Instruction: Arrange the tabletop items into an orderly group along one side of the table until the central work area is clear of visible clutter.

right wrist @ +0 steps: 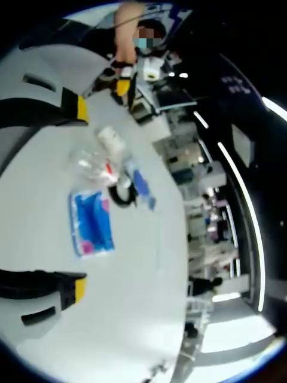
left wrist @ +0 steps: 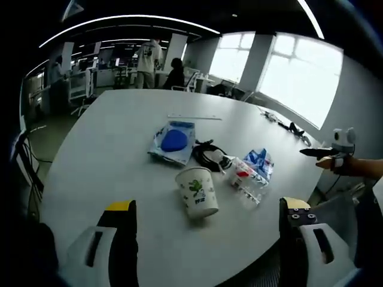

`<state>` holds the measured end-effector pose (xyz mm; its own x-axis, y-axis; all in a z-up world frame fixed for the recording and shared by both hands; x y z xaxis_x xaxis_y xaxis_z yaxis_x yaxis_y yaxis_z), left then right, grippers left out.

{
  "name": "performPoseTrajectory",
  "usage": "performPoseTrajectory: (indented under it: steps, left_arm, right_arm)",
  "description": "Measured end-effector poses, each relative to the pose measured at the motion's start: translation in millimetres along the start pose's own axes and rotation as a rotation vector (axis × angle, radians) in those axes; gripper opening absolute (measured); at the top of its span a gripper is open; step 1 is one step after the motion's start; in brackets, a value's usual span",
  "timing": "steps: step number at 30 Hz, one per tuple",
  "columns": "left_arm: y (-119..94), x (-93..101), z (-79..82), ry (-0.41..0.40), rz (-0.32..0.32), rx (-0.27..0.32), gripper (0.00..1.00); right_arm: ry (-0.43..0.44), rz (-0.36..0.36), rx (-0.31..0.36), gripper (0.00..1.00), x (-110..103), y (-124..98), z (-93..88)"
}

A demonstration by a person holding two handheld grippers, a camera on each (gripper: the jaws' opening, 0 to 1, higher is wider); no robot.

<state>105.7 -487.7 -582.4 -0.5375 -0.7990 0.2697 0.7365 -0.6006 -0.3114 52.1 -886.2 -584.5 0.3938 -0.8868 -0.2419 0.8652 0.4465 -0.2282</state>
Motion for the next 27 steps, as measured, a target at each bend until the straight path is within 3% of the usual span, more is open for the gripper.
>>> performPoseTrajectory:
  steps: [27]
  left_arm:
    - [-1.8, -2.7, -0.2, -0.005, 0.01, -0.013, 1.0]
  right_arm:
    - [0.014, 0.0, -0.01, 0.99, -1.1, 0.4, -3.2]
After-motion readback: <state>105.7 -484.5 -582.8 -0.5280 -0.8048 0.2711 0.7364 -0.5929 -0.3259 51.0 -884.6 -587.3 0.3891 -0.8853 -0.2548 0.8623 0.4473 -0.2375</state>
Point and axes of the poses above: the point that each gripper's makers call its tool centre point, and the gripper's own axes: y roughly forward along the fingers, x roughly to its right, z roughly out of its top, the point moved 8 cm from there along -y, roughly backward along the fingers, and after that the axes turned 14 degrees about x, right-handed, at the moved point
